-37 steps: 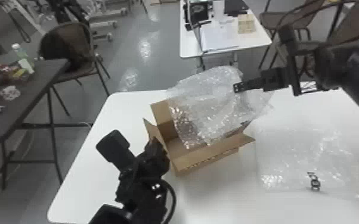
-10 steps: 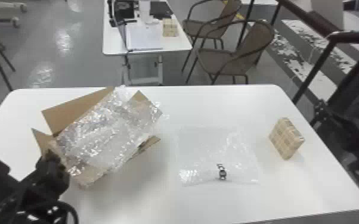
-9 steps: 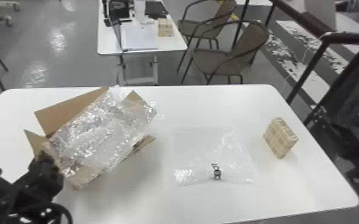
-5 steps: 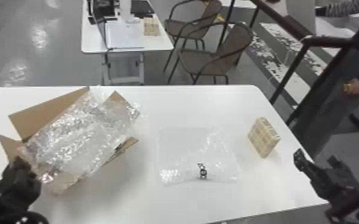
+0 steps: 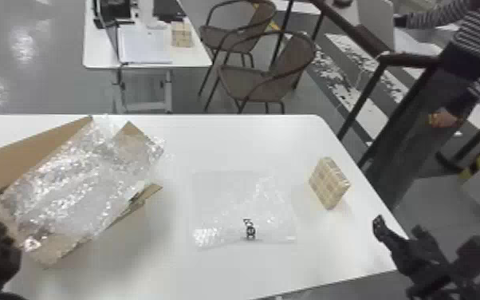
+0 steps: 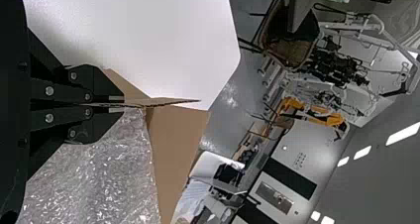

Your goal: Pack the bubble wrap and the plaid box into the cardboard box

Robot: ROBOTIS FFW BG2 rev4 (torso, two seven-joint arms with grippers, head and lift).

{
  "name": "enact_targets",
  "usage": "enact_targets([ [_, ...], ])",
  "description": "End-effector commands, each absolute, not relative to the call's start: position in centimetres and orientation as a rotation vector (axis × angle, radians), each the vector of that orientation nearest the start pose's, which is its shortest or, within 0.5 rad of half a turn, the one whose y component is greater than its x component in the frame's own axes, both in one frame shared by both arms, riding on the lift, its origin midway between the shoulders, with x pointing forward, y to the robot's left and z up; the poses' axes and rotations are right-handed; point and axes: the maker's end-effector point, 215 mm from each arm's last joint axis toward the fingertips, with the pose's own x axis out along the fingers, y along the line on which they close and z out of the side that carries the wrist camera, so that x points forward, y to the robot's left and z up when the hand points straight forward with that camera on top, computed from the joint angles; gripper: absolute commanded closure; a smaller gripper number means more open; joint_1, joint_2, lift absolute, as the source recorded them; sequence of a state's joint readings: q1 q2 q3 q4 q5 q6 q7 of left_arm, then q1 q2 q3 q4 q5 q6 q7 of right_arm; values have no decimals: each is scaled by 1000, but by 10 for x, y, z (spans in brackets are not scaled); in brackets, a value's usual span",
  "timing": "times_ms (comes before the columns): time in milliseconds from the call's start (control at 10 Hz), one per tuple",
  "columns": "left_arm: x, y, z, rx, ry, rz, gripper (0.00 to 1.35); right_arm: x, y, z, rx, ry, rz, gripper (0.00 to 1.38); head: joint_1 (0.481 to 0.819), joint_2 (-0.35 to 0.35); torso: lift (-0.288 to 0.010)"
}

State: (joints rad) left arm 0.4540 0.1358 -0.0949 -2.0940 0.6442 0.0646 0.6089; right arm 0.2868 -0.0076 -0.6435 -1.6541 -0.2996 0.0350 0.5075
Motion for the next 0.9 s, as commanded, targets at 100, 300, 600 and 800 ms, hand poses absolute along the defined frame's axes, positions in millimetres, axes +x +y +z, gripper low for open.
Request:
enact_targets([
  [100,438,284,-378,-525,220,415,1210,452,-479,-429,251,73,-84,99,695,-258,-102],
  [300,438,284,-378,-525,218,416,1210,489,-466,-427,228,82,10,94,695,-236,-102],
  [600,435,286,-378,-531,214,423,1210,519,-448,-433,188,118,61,99,695,-200,-102],
  [800,435,287,-378,-534,211,425,1210,534,-440,-437,180,130,92,104,695,-187,-102],
])
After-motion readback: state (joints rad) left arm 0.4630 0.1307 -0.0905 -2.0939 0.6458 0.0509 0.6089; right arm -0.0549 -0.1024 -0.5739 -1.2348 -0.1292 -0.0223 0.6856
